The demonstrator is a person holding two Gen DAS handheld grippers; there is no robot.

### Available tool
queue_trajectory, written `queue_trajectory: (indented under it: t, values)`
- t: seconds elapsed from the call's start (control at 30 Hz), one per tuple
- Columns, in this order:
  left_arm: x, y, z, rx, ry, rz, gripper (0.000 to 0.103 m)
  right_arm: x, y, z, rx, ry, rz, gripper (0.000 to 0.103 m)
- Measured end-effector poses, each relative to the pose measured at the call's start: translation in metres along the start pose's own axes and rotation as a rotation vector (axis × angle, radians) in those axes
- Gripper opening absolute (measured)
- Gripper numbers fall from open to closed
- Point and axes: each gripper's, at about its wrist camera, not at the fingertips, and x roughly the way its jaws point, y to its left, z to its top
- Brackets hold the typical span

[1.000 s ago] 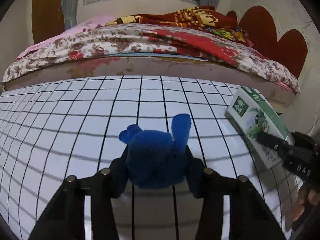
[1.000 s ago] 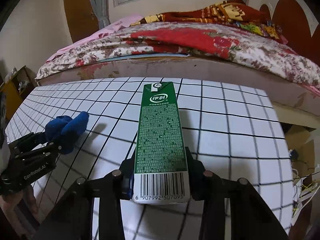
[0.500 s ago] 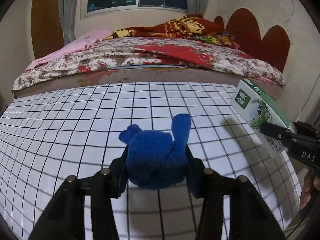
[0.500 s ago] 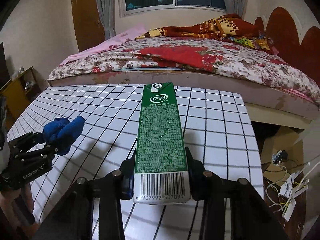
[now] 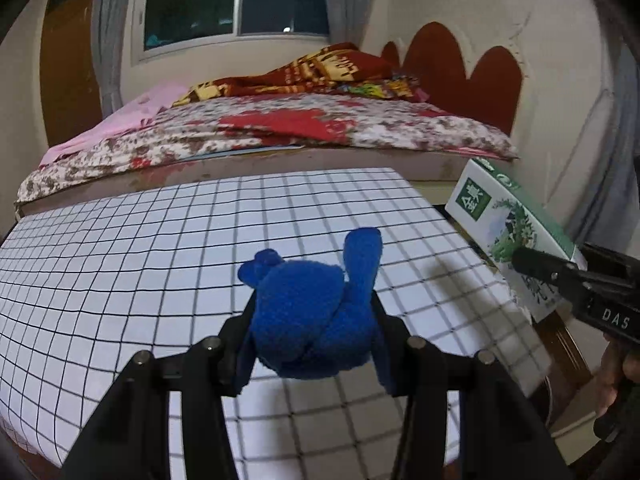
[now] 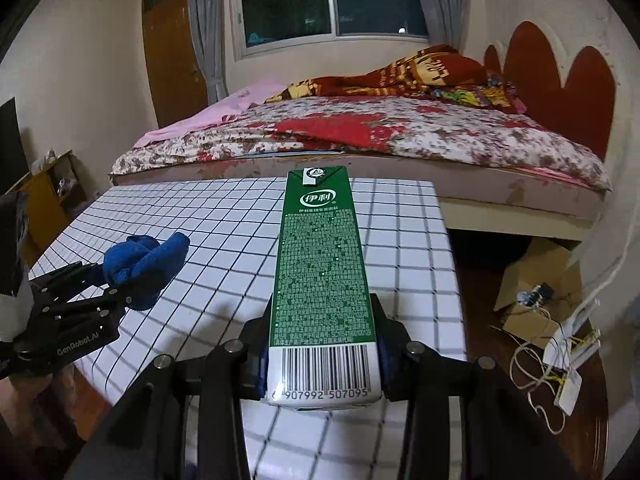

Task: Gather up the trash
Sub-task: 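Carry the green carton and blue glove over the bin with both grippers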

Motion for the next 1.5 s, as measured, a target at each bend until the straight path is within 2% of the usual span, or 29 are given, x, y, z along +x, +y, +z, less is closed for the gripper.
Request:
queue_trajectory:
  t: [0.2,0.5,0.67,0.83,1.03,1.27,1.5]
  values:
    - [-0.02,-0.033,-0.011,0.023,-0.011,-0.04,0.049,-0.051,-0.02,-0.03,0.02,-0.027,-0.028,0.041]
    - [-0.046,-0.088,-0.026,0.06,-0.009,-0.101,0.049,-0.113,-0.058,-0.058,0.051,-0.073,-0.071,0.041]
    - [-0.06,-0.122,-0.028,0.111,-0.034,-0.127,0.049,-0.142,-0.083,-0.074,0.065,-0.104,-0.103,0.041]
    - [-0.059,-0.153,-0.036,0.15,-0.033,-0.163,0.049,-0.152,-0.107,-0.1,0.059,-0.091,-0.127,0.041]
    - [-0.046,-0.182,-0.045,0.183,0.003,-0.201,0.049,-0.155,-0.141,-0.129,0.154,-0.07,-0.143,0.041]
    - [-0.037,-0.21,-0.057,0.198,0.032,-0.246,0.049,-0.171,-0.155,-0.139,0.178,-0.08,-0.171,0.041]
    - [-0.033,-0.235,-0.078,0.232,0.072,-0.291,0.049,-0.168,-0.166,-0.16,0.19,-0.026,-0.195,0.041]
